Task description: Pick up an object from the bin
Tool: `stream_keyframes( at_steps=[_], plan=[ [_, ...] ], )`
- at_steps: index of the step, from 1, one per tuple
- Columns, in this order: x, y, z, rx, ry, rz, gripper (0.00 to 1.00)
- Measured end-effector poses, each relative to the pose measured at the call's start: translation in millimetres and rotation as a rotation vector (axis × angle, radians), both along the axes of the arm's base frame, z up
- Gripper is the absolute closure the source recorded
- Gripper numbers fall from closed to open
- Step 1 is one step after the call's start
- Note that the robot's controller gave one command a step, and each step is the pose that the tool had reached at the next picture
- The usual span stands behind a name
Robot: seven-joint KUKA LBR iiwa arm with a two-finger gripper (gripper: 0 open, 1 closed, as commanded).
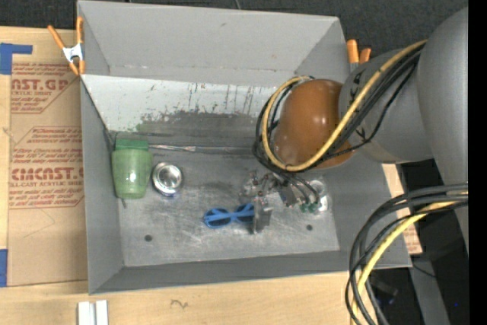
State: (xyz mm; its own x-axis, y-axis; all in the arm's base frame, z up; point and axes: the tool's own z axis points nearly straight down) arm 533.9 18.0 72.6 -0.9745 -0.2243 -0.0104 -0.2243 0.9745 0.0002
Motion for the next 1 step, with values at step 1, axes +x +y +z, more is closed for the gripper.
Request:
stream_keyframes(
  at_steps=[1],
  plan=[
    [-19.3, -22.7, 142.8, -0.005, 0.002, 0.291, 1.0]
  ],
)
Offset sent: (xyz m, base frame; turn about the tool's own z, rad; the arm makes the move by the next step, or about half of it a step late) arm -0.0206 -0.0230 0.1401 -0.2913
